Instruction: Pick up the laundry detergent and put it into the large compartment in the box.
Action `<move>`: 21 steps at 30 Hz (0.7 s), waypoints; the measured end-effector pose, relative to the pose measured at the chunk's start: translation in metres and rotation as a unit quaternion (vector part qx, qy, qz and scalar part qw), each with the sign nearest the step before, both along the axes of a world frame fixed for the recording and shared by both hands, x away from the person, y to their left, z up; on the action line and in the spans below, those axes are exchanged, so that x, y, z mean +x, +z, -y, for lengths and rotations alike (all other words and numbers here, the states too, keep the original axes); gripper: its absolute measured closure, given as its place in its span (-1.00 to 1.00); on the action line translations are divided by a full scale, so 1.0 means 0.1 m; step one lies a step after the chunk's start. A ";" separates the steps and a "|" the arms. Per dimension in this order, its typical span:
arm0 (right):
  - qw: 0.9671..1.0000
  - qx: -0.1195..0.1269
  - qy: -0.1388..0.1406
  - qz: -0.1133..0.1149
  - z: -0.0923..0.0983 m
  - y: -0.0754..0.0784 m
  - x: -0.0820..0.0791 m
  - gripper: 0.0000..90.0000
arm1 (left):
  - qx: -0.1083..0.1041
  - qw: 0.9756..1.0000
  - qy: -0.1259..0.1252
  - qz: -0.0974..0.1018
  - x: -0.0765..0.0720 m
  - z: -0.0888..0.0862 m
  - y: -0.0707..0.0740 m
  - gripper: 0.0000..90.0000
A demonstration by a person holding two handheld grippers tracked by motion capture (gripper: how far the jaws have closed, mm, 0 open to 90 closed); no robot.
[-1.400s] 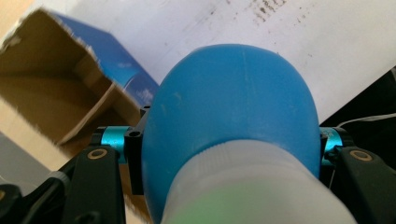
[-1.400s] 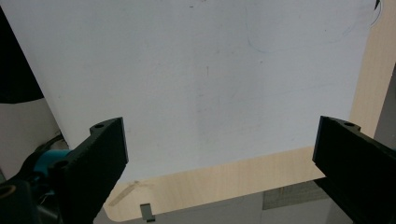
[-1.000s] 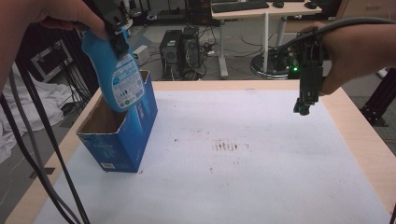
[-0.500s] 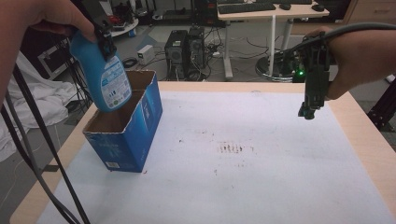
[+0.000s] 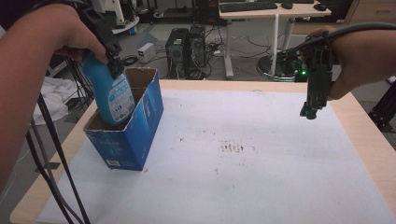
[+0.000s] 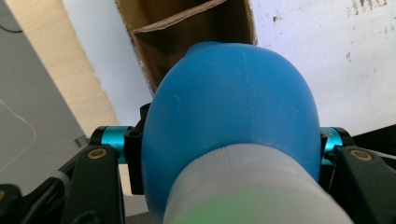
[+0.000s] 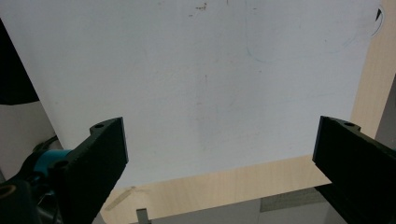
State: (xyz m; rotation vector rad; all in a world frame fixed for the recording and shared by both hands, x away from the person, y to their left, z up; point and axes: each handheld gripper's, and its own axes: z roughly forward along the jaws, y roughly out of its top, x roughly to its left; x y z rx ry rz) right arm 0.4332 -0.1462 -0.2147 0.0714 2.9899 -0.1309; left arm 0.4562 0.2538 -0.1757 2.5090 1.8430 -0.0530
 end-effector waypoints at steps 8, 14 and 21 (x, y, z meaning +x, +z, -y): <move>1.000 -0.004 -0.001 0.002 0.00 0.00 0.01 -0.95 | 0.002 0.999 -0.049 -0.001 0.01 0.04 -0.34 -0.13; 1.000 -0.001 -0.007 0.000 0.01 -0.02 0.01 -0.95 | 0.009 0.996 -0.091 -0.005 0.02 0.03 -0.55 -0.13; 1.000 -0.004 -0.009 -0.002 0.02 -0.04 0.00 -0.95 | 0.009 0.988 -0.156 -0.009 0.01 0.03 -0.78 -0.13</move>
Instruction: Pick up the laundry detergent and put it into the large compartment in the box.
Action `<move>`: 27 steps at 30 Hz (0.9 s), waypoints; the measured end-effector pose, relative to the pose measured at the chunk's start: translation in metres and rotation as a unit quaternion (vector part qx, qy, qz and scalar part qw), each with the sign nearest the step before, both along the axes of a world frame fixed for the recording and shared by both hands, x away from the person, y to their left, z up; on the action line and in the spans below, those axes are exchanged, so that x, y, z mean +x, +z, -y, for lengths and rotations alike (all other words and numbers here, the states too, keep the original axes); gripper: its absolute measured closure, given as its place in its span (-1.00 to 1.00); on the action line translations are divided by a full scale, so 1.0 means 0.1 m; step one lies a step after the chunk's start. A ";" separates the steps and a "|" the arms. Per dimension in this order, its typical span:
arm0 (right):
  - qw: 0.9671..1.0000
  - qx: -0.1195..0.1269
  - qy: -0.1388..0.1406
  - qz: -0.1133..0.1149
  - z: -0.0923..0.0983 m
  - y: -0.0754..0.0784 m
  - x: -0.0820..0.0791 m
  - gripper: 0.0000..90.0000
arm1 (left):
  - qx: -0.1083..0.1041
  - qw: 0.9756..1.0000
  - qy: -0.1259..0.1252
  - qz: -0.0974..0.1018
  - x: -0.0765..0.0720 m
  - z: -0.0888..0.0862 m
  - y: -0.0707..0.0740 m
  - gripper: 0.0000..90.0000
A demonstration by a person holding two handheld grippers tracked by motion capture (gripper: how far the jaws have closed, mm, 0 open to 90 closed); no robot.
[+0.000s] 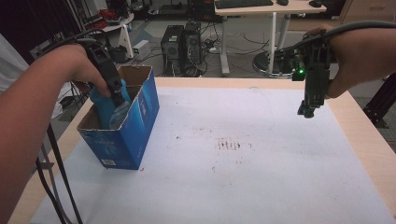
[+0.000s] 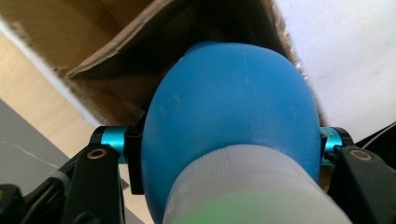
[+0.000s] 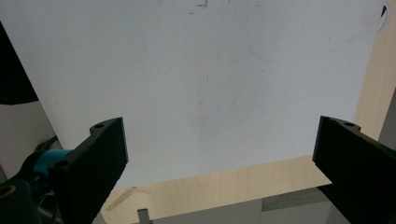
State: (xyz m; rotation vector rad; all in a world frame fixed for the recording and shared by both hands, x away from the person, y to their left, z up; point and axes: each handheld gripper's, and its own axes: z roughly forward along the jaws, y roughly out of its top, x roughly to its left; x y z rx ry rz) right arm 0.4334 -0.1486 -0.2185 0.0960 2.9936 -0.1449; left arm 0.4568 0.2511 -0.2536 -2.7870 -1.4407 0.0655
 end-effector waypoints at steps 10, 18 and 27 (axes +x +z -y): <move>1.000 -0.001 -0.003 -0.003 0.02 -0.03 0.01 -0.95 | 0.000 0.997 -0.075 -0.004 -0.02 0.04 -0.22 -0.13; 1.000 -0.001 -0.003 -0.003 0.00 -0.03 0.01 -0.95 | -0.005 0.994 -0.106 -0.002 -0.04 0.05 -0.35 -0.13; 1.000 -0.002 -0.003 -0.005 0.00 -0.06 0.02 -0.95 | -0.008 0.993 -0.121 -0.003 -0.06 0.03 -0.40 -0.14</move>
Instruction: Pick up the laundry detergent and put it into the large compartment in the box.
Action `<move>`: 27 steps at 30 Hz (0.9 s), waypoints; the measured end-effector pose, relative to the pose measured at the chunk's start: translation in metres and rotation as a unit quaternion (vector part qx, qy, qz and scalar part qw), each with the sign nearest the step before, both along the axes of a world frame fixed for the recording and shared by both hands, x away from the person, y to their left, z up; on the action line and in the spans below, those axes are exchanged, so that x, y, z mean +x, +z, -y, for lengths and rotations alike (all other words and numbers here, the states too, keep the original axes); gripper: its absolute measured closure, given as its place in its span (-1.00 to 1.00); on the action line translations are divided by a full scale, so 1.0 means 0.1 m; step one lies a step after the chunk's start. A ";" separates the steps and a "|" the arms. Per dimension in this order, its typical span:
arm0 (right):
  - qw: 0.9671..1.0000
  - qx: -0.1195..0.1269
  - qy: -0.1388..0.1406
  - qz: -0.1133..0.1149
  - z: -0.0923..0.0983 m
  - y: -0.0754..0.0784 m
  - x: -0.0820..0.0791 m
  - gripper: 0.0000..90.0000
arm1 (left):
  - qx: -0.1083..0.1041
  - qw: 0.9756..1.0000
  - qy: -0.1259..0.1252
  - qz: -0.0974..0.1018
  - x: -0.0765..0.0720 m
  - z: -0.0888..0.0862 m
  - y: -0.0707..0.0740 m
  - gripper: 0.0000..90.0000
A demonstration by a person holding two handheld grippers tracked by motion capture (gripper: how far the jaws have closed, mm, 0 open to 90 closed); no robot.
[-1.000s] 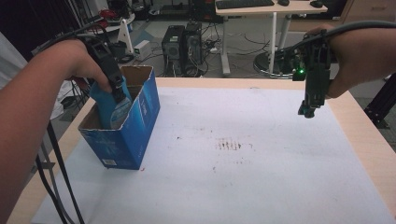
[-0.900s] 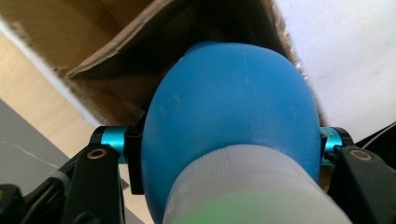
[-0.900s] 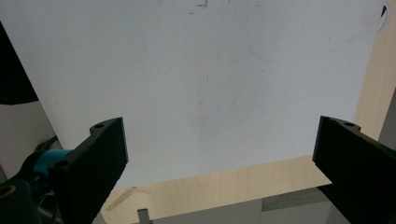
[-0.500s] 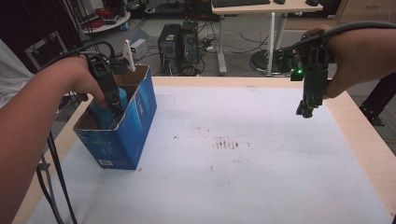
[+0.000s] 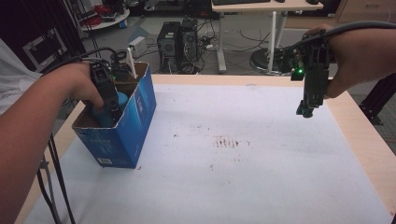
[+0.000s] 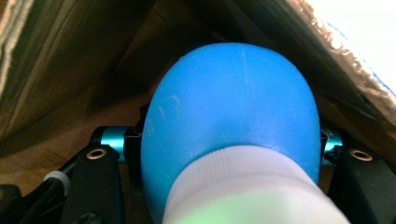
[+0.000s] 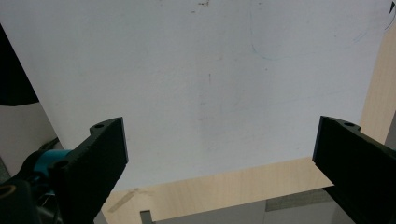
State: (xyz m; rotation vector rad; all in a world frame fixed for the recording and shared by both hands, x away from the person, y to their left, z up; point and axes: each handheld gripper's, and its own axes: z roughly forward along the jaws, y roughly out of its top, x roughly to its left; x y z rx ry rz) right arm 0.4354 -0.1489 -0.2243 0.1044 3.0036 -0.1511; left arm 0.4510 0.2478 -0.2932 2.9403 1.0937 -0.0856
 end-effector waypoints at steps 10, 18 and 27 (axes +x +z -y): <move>1.000 0.002 0.001 0.001 -0.01 0.01 0.00 -0.95 | -0.001 1.000 0.010 -0.009 0.00 -0.02 0.01 -0.18; 1.000 0.005 0.000 0.001 0.00 0.02 -0.02 -0.95 | -0.004 1.000 0.019 -0.001 -0.01 -0.05 0.13 -0.30; 1.000 0.011 -0.002 -0.001 -0.01 0.03 -0.03 -0.95 | -0.007 1.000 0.021 0.003 -0.03 0.00 0.32 -0.33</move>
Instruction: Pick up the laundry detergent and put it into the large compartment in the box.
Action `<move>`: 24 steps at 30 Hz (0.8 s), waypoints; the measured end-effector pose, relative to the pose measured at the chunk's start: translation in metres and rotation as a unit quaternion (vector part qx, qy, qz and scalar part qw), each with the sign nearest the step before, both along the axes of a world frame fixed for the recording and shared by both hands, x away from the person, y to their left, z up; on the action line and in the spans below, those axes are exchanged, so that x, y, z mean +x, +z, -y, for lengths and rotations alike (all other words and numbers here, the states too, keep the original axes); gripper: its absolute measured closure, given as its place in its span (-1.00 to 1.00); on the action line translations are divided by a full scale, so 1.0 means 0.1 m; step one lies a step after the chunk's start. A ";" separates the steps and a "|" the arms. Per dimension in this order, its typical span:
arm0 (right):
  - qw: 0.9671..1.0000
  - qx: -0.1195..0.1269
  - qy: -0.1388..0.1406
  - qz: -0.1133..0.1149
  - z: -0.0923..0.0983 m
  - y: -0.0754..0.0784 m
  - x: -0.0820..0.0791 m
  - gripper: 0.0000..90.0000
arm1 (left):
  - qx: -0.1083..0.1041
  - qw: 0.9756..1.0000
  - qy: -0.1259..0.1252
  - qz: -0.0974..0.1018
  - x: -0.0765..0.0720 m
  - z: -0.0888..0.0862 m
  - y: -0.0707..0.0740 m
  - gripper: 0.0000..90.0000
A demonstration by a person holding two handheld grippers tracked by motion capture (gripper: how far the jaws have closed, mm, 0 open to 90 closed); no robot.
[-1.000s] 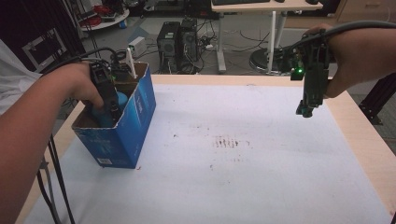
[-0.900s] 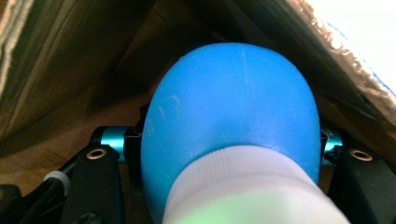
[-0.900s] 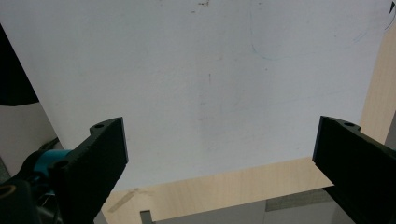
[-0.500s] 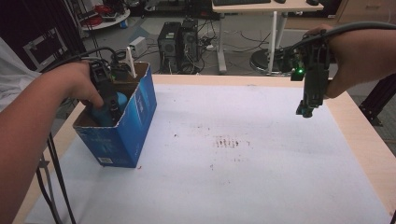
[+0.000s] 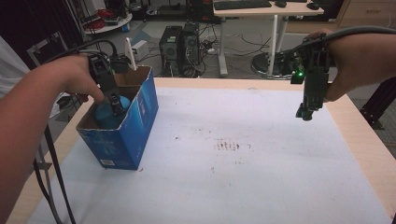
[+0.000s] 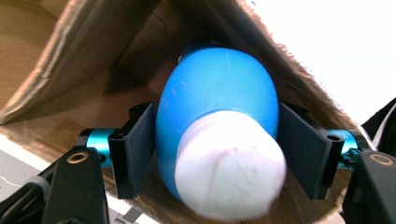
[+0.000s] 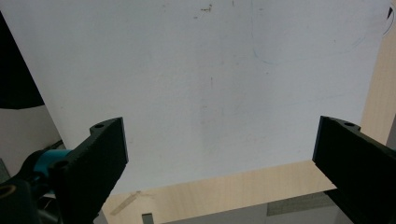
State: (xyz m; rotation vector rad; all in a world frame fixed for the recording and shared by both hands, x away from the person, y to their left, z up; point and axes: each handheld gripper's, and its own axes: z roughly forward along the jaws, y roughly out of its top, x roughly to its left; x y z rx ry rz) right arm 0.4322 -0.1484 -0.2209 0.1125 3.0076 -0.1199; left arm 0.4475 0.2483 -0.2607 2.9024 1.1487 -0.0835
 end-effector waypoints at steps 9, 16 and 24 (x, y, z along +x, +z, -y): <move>1.000 -0.002 0.006 -0.001 -0.01 0.00 0.00 -0.95 | 0.005 1.000 -0.003 0.005 -0.04 0.07 0.21 -0.48; 1.000 -0.003 0.005 -0.004 -0.02 -0.01 -0.01 -0.95 | 0.011 1.000 -0.004 0.019 -0.07 0.13 0.32 -0.64; 1.000 -0.003 0.005 -0.004 0.00 -0.01 -0.01 -0.95 | 0.020 0.999 -0.010 0.028 -0.10 0.22 0.43 -0.82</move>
